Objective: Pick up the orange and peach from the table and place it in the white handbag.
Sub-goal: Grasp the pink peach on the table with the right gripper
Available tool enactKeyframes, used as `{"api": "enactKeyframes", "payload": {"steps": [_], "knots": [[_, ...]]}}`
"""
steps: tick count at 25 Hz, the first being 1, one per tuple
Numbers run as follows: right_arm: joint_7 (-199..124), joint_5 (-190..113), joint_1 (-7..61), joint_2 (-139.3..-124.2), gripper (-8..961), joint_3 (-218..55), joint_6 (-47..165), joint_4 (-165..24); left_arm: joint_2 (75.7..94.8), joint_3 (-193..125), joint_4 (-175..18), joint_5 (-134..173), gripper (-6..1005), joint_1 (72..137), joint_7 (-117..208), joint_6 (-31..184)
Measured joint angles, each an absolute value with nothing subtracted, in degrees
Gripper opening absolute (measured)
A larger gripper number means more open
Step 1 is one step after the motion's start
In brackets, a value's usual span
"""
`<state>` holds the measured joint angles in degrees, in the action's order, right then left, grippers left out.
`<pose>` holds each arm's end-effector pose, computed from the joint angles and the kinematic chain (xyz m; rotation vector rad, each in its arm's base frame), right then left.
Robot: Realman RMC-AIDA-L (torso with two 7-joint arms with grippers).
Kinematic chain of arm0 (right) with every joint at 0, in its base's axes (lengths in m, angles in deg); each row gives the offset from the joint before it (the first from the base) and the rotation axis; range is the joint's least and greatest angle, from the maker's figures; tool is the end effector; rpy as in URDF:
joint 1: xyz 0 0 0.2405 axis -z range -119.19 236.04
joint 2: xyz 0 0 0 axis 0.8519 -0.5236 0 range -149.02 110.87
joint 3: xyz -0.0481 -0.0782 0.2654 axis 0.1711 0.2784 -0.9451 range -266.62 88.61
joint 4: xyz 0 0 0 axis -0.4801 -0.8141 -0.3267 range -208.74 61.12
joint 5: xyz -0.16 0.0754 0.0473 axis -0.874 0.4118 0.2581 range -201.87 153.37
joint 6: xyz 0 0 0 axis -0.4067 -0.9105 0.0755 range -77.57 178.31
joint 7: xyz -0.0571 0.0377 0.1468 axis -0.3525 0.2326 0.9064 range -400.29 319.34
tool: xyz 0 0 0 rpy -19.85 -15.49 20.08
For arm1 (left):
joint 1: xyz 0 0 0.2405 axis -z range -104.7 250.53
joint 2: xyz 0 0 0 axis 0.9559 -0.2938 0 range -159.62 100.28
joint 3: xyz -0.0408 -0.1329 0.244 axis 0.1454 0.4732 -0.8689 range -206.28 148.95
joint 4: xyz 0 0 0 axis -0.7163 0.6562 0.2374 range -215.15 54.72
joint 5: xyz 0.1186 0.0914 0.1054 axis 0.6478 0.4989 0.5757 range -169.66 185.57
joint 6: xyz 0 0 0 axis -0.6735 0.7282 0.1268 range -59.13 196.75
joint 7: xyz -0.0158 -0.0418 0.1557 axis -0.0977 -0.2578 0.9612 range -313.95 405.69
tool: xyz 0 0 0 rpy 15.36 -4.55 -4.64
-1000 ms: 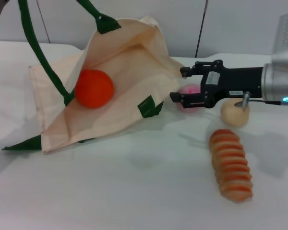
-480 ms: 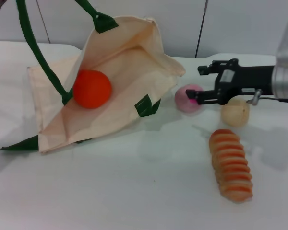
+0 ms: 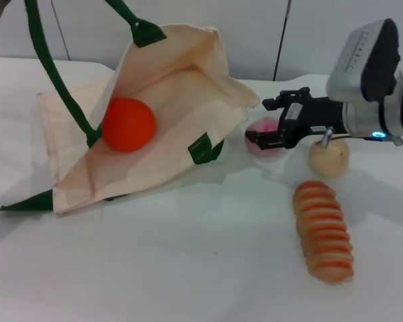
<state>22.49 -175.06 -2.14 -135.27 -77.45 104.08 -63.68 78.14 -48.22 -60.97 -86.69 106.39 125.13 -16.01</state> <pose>0.1943 0.4455 -0.0805 -2.6907 0.2029 0.1357 -0.2748 0.3945 0.1171 -1.8166 -1.1502 -1.5474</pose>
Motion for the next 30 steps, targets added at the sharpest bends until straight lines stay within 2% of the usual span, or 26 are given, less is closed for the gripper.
{"api": "enactKeyframes", "payload": {"steps": [30], "knots": [[27.25,-175.5,-5.05,-135.53,773,-68.88,88.75,-71.02,78.26,-48.26,-60.97,-86.59,129,106.84,125.15,-15.99]]}}
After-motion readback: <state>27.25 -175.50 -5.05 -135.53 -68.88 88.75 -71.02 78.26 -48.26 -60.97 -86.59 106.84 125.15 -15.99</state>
